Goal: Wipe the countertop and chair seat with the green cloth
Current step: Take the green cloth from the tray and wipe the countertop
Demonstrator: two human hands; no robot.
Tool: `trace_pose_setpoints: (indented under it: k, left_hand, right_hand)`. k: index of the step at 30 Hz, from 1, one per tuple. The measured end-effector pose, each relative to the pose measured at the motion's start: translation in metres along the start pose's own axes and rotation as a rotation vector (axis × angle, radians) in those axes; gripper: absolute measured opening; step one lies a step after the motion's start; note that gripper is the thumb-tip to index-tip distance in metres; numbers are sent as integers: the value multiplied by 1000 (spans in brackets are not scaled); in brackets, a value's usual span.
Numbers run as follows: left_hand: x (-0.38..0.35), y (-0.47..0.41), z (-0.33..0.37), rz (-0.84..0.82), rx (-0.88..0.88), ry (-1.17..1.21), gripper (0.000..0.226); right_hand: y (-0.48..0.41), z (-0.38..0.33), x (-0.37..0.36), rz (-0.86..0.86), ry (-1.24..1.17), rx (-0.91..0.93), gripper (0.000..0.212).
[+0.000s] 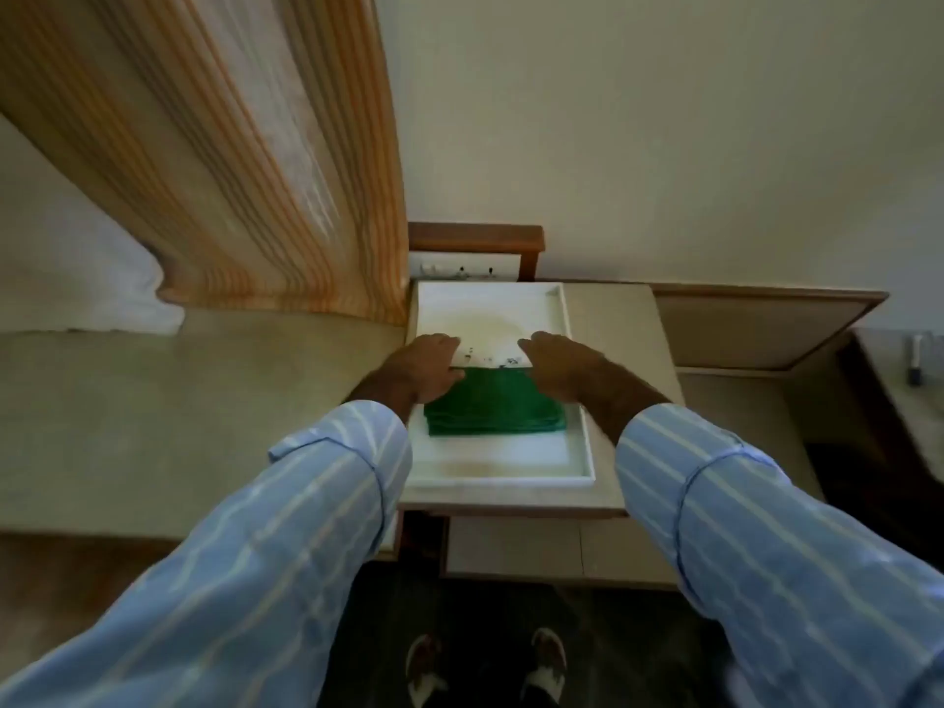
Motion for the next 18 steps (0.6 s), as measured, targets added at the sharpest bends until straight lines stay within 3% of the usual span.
trace_pose_setpoints:
  k: [9, 14, 18]
  left_hand:
    - [-6, -2, -2, 29, 61, 32, 43]
    - [14, 25, -24, -52, 110, 274, 38]
    - [59, 68, -67, 56, 123, 477, 26]
  right_hand:
    - [-10, 1, -9, -85, 90, -39, 35]
    - [-16, -11, 14, -162, -79, 50, 39]
    - [-24, -54, 61, -58, -220, 105, 32]
Point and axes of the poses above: each hand's wrist, its own y-axis away from the middle knuckle, its own x-axis out of the back of the hand, z = x × y, the point moved 8 cm from there along -y, towards the middle knuckle, and after that the axes turned 14 degrees about y, right-handed, at the moved point
